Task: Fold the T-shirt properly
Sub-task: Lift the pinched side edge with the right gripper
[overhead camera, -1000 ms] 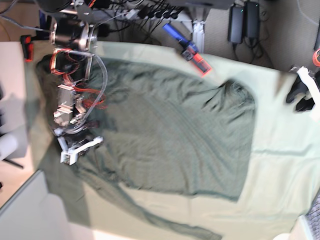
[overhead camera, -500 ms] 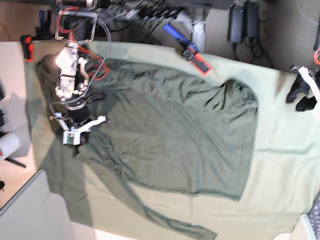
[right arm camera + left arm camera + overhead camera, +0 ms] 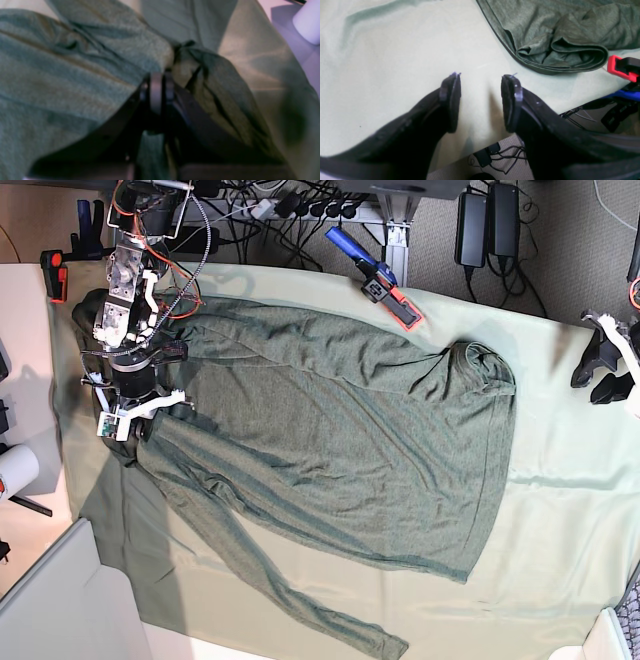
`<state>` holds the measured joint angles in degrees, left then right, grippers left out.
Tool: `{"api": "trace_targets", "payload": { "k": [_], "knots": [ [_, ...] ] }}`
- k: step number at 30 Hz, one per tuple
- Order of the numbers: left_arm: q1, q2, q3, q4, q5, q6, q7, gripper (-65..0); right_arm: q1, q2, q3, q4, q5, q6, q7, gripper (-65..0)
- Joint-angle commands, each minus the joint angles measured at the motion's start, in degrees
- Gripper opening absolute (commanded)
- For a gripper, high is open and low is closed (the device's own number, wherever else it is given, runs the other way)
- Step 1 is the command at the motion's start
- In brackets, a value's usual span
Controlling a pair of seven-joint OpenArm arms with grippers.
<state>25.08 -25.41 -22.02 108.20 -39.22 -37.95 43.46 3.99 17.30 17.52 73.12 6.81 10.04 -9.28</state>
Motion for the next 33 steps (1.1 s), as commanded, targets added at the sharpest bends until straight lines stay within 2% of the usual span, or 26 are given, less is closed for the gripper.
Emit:
{"api": "trace_targets", "payload": {
  "k": [1, 5, 7, 14, 16, 19, 22, 25, 27, 30, 33],
  "knots": [
    [-0.15, -0.83, -0.37, 0.79, -0.83, -0.66, -1.27, -34.9, 1.07, 0.94, 0.42, 1.01, 1.29, -0.2, 1.53, -65.0],
    [-0.15, -0.81, -0.37, 0.79, -0.81, -0.68, -1.22, -34.9, 1.25, 0.94, 0.42, 1.03, 4.17, -0.2, 1.57, -38.2],
    [-0.15, -0.83, -0.37, 0.76, -0.79, -0.66, -1.25, -34.9, 1.6, 0.94, 0.57, 1.2, 4.39, -0.2, 1.79, -32.3],
    [-0.15, -0.79, -0.37, 0.79, -0.83, -0.68, -1.29, -34.9, 9.25, -0.52, 1.99, 2.23, 7.61, -0.2, 1.7, -32.0],
    [-0.13, -0.79, -0.37, 0.79, -0.81, -0.68, -1.22, -34.9, 12.7, -1.51, 1.9, 2.21, 7.76, -0.17, 1.22, -32.0],
    [-0.15, -0.81, -0.37, 0.79, -0.74, -0.7, -1.11, -34.9, 18.12, -3.32, 1.14, 2.03, 7.52, -0.17, -2.32, -32.0],
    [-0.13, -0.79, -0.37, 0.79, -0.35, -0.68, -0.98, -34.9, 22.77, -5.25, -1.77, -0.72, 6.1, -0.17, -1.42, -32.0],
    [-0.13, -0.79, -0.37, 0.79, -0.39, -0.7, -1.03, -34.9, 27.89, -6.54, -6.67, -8.83, 1.6, -0.24, 3.04, -32.0],
    [-0.11, -0.81, -0.37, 0.79, -0.37, -0.68, -0.74, -34.9, 31.56, -6.93, -10.34, -17.33, -1.6, -0.37, 6.97, -32.0],
    [-0.13, -0.81, -0.37, 0.79, -0.35, -0.68, -0.5, -34.9, 37.07, -7.04, -15.78, -31.95, -4.9, -0.55, 9.94, -32.0],
    [-0.13, -0.83, -0.37, 0.79, -0.35, -0.68, -0.52, -34.9, 40.37, -7.02, -19.54, -43.36, -8.24, -2.69, 12.52, -32.0]
  ]
}}
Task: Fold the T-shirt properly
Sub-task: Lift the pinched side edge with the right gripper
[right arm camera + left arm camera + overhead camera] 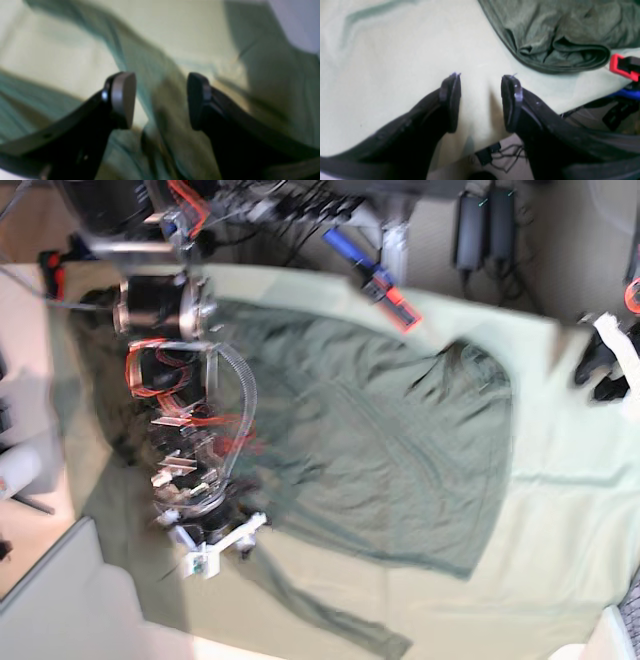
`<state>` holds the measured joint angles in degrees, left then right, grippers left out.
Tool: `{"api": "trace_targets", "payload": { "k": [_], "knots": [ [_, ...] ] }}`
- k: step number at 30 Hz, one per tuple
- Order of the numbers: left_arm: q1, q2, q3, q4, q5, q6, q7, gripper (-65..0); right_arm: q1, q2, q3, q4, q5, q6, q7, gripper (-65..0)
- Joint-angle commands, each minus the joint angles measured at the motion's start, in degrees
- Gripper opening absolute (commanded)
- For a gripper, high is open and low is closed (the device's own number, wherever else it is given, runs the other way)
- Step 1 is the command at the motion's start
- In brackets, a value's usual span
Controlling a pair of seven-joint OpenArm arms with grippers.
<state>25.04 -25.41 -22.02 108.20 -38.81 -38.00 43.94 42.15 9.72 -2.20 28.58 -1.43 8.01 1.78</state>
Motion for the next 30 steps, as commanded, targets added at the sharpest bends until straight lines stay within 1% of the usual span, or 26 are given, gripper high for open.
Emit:
{"api": "trace_targets", "payload": {
  "k": [1, 2, 3, 11, 16, 17, 18, 19, 21, 22, 25, 30],
  "knots": [
    [-0.09, -0.83, -0.37, 0.79, -0.76, -0.63, -1.01, -34.9, 2.54, 0.61, -0.42, -0.87, -1.44, -1.95, 1.49, -32.0],
    [-0.09, -0.81, -0.37, 0.79, -0.76, -0.63, -0.92, -34.9, 2.49, 0.66, -0.61, -2.08, -2.75, -3.17, 1.46, -32.0],
    [-0.07, -0.81, -0.39, 0.79, -0.79, -0.66, -0.83, -34.9, 2.19, 0.76, -0.61, -2.8, -3.67, -3.52, 1.44, -32.0],
    [0.42, -0.83, -0.37, 0.79, -0.81, -0.63, -0.85, -34.9, 0.5, 1.53, -0.61, -3.58, -6.82, -3.61, 1.42, -32.0],
    [0.72, -0.83, -0.37, 0.79, -1.55, -0.63, -0.85, -34.9, 0.48, 1.75, -0.61, -3.58, -6.78, -3.85, 1.42, -32.2],
    [0.72, -0.81, -0.37, 0.79, -2.16, -0.63, -0.85, -34.9, 0.24, 1.84, -0.61, -3.58, -6.8, -3.91, 1.42, -34.0],
    [0.74, -0.81, -0.39, 0.79, -2.78, -0.63, -0.83, -34.9, 0.11, 1.9, -0.61, -3.56, -7.26, -4.02, 1.42, -38.1],
    [0.72, -0.81, -0.37, 0.79, -3.28, -0.63, -0.85, -34.9, -0.15, 2.01, -0.61, -3.56, -8.24, -4.42, 1.42, -44.3],
    [0.7, -0.81, -0.39, 0.79, -3.89, -0.63, -0.87, -34.9, -0.83, 2.47, -0.61, -3.5, -10.19, -4.44, 1.4, -60.1],
    [0.7, -0.81, -0.37, 0.79, -3.87, -0.63, -0.87, -34.9, -1.11, 2.67, -0.61, -3.45, -10.36, -4.42, 1.42, -65.0],
    [0.7, -0.81, -0.37, 0.79, -3.87, -0.63, -0.94, -34.9, -1.6, 2.97, -0.61, -2.91, -10.36, -3.96, 1.44, -65.0],
    [0.7, -0.81, -0.37, 0.79, -3.78, -0.66, -1.31, -34.9, -1.73, 2.91, -0.61, 1.49, -9.79, -0.7, 0.87, -65.0]
  ]
}}
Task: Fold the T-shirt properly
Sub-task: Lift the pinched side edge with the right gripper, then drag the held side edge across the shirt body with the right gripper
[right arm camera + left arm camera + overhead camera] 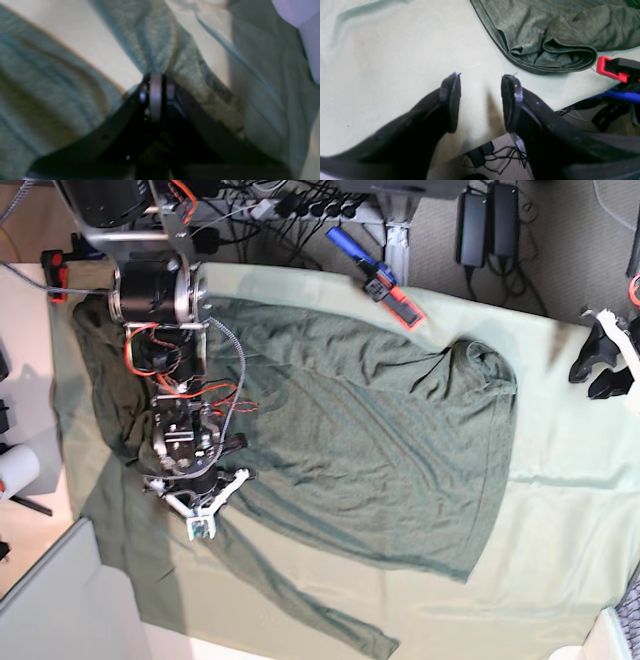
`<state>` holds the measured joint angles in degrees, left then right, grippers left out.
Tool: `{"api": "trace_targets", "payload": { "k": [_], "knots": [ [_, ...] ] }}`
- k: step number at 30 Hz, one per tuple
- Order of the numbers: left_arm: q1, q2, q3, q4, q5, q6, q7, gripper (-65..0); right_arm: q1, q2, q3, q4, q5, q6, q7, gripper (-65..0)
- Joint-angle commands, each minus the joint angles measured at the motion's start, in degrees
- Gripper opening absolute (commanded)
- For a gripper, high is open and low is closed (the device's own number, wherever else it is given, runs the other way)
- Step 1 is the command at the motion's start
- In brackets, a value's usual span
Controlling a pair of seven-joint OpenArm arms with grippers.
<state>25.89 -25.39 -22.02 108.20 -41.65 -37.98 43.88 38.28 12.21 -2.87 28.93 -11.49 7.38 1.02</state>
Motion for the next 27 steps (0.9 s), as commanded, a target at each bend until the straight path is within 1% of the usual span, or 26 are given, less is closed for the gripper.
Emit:
{"api": "trace_targets", "payload": {
  "k": [1, 5, 9, 10, 13, 18, 22, 27],
  "knots": [
    [-0.15, -0.83, -0.39, 0.79, -0.76, -0.68, -1.25, -34.9, 2.12, 0.42, 0.07, 2.38, 0.96, 1.03, 1.33, -65.0],
    [-0.13, -0.83, -0.39, 0.79, -0.5, -0.68, -1.25, -34.9, 0.55, 0.28, 0.04, 9.77, 5.38, 5.99, -2.03, -65.0],
    [-0.17, -0.83, -0.37, 0.79, -0.52, -0.68, -1.84, -34.9, -5.29, 0.33, 0.04, 21.68, 11.28, 10.32, -5.92, -65.0],
    [-0.17, -0.81, -0.37, 0.79, -0.52, -0.68, -2.21, -34.9, -7.17, 0.35, 0.04, 24.81, 12.72, 10.84, -6.8, -65.0],
    [-0.17, -0.83, -0.37, 0.79, -0.5, -0.68, -2.75, -34.9, -13.09, 0.48, 0.04, 33.94, 15.96, 10.88, -7.74, -65.0],
    [-0.17, -0.83, -0.37, 0.79, -0.46, -0.68, -2.71, -34.9, -22.01, 1.31, -0.02, 45.77, 18.73, 10.97, -7.74, -65.0],
    [-0.17, -0.83, -0.39, 0.79, -0.5, -0.68, -2.75, -34.9, -28.24, 2.32, 0.0, 52.72, 19.02, 11.08, -7.76, -65.0],
    [-0.17, -0.81, -0.37, 0.79, -0.55, -0.68, -3.48, -34.9, -34.45, 4.04, 0.0, 58.21, 19.04, 11.06, -7.74, -65.0]
  ]
}}
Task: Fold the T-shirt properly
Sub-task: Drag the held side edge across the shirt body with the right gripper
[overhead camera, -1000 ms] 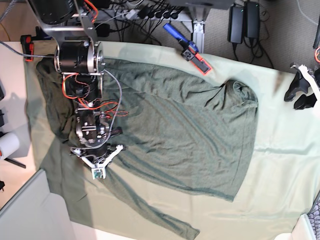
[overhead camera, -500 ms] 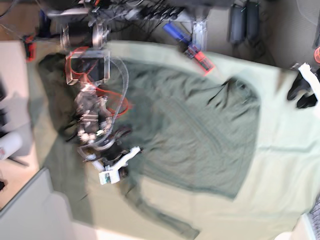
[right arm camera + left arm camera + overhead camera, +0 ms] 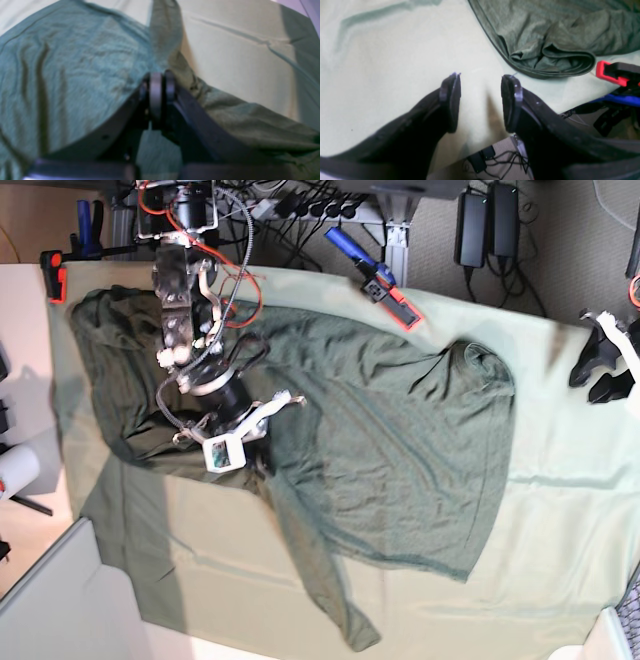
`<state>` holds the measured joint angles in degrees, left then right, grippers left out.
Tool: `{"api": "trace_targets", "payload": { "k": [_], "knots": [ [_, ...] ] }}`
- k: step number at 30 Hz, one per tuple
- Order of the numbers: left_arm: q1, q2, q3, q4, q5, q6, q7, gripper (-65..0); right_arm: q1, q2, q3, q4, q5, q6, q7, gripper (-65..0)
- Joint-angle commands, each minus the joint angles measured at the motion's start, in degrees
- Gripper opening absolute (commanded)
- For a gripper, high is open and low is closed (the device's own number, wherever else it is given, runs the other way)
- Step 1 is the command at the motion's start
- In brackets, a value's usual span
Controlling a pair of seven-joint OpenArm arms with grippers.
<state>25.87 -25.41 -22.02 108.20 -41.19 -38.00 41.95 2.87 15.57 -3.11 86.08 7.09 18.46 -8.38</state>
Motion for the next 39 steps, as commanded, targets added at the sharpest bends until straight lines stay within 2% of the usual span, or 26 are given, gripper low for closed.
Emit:
{"api": "trace_targets", "payload": {
  "k": [1, 8, 12, 35, 36, 39],
  "knots": [
    [-0.17, -0.79, -0.37, 0.79, -0.98, -0.66, -1.97, -34.9, 0.02, 0.98, 0.24, 1.79, 0.48, -0.02, 1.7, -65.0],
    [-0.17, -0.83, -0.37, 0.79, -0.98, -0.68, -3.02, -34.6, -4.5, 1.81, 0.31, 5.38, 0.98, -0.02, 1.38, -65.0],
    [-0.33, -1.01, -0.37, 0.79, -1.01, -0.68, -3.23, -27.1, -5.62, 2.08, 0.31, 5.53, 1.51, -0.02, 0.57, -65.0],
    [-2.82, -1.14, -0.37, 0.76, -1.05, -0.66, -3.61, -26.9, -9.92, 2.03, 0.31, 6.08, 1.51, -0.09, 0.46, -65.0],
    [-2.82, -1.14, -0.37, 0.76, -1.03, -0.66, -3.61, -26.9, -9.86, 2.03, 0.31, 6.08, 1.51, -0.09, 0.46, -63.4],
    [-2.82, -1.14, -0.37, 0.76, -1.05, -0.66, -3.58, -26.9, -9.27, 1.99, 0.31, 6.08, 1.88, -0.2, 0.7, -37.6]
  ]
}}
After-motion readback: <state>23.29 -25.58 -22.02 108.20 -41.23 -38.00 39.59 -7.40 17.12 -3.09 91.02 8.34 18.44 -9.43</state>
